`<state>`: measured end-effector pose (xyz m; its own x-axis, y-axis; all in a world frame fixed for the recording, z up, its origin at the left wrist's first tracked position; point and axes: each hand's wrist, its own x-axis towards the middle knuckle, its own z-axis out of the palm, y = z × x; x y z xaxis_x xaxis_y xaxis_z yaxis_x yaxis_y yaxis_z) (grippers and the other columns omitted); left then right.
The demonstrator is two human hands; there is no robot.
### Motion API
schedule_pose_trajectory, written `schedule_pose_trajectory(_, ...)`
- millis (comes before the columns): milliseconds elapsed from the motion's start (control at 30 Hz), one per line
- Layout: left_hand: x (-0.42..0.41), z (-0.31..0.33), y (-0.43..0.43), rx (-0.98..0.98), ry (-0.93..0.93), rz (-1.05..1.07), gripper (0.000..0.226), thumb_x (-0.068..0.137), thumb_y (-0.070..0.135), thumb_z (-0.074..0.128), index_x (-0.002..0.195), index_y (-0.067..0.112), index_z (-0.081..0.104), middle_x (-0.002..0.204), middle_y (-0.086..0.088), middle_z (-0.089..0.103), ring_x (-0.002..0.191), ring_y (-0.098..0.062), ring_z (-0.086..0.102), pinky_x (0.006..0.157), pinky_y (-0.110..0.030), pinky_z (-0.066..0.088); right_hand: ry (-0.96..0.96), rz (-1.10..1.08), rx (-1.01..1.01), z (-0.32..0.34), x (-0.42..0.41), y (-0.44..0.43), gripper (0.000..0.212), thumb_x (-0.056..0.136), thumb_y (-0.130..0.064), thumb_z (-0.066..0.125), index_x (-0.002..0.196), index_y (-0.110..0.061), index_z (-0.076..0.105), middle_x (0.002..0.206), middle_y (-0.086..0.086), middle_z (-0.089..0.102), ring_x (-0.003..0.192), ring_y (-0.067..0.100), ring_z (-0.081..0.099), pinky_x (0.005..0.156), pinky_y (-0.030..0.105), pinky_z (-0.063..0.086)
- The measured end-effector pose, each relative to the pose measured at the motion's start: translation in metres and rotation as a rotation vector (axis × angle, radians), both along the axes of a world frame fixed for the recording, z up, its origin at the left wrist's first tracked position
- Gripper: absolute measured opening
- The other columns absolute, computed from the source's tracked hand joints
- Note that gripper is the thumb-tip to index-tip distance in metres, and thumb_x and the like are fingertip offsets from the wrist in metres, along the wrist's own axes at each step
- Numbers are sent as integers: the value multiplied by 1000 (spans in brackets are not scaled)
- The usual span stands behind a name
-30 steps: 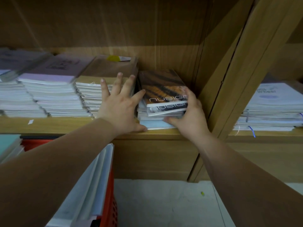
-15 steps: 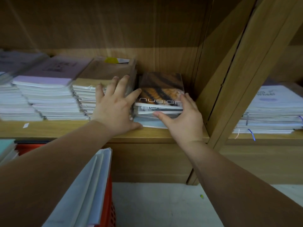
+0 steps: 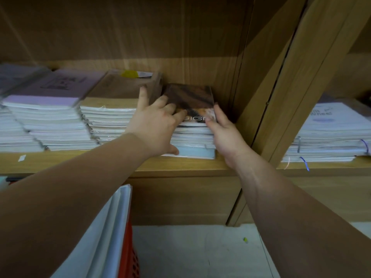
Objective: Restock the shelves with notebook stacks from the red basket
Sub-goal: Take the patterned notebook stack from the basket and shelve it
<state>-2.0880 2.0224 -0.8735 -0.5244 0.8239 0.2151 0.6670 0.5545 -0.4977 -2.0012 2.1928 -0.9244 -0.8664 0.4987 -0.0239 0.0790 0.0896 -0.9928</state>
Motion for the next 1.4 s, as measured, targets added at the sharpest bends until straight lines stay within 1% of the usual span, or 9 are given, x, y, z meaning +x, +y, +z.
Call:
schedule_pose_trajectory(100,2,-4,2,-14,-23,-6,108,71,81,59,157,29,20,158,0,37,148,-25,28,117,-70,5,22,33,-59,1,-1,2,58,105,-42,48,158,-44,24,138,-9,53,113,10,60,86,29,54)
schedule_pose_trajectory(200,2,-8,3,20,-35,-3,106,74,81,58,157,31,17,159,-1,36,146,-24,32,118,-67,9,69,-51,-254,-4,0,5,60,104,-44,50,158,-34,28,128,-11,58,104,6,63,82,26,53)
schedule_pose_trajectory(267,1,-13,3,54,-42,-1,104,75,81,57,158,31,17,159,-1,37,144,-24,36,117,-64,10,77,-84,-360,-9,0,8,51,104,-44,49,151,-27,44,128,-3,67,107,14,68,92,35,55)
schedule_pose_trajectory(533,-4,-32,8,227,-34,19,97,74,79,59,153,30,33,150,-2,48,135,-27,42,116,-59,-1,65,-110,-271,-6,0,8,47,103,-38,54,150,-33,45,114,-10,66,101,11,66,79,29,53)
schedule_pose_trajectory(800,-9,-13,-19,253,105,82,92,60,75,74,140,32,54,153,-14,35,144,-42,18,112,-74,3,10,-17,-196,-4,-8,2,39,108,-34,42,146,-39,49,118,-7,70,101,9,68,76,26,52)
schedule_pose_trajectory(967,-16,-18,-27,232,1,163,101,54,79,75,142,35,53,153,-13,35,138,-42,30,111,-68,23,20,-37,-219,-1,-13,-3,42,106,-42,43,148,-40,47,129,-3,68,119,18,63,107,43,47)
schedule_pose_trajectory(1100,-19,-24,-27,253,18,161,97,58,74,77,142,34,53,152,-14,35,136,-43,31,110,-64,25,19,-58,-205,1,-18,-5,33,106,-41,44,134,-39,61,126,-1,69,121,23,61,112,53,43)
schedule_pose_trajectory(1300,-14,-22,-23,239,-11,207,97,62,76,74,147,37,46,155,-12,28,139,-41,25,113,-64,20,-17,-87,-140,14,-17,-15,27,109,-37,35,104,-39,62,111,-1,69,107,21,64,103,48,50)
schedule_pose_trajectory(1400,-9,-15,-26,214,-47,194,95,71,77,65,152,40,32,161,-11,17,147,-40,13,117,-66,12,-39,-178,-42,15,-14,-20,36,107,-45,37,139,-36,52,144,2,54,132,26,52,111,48,44)
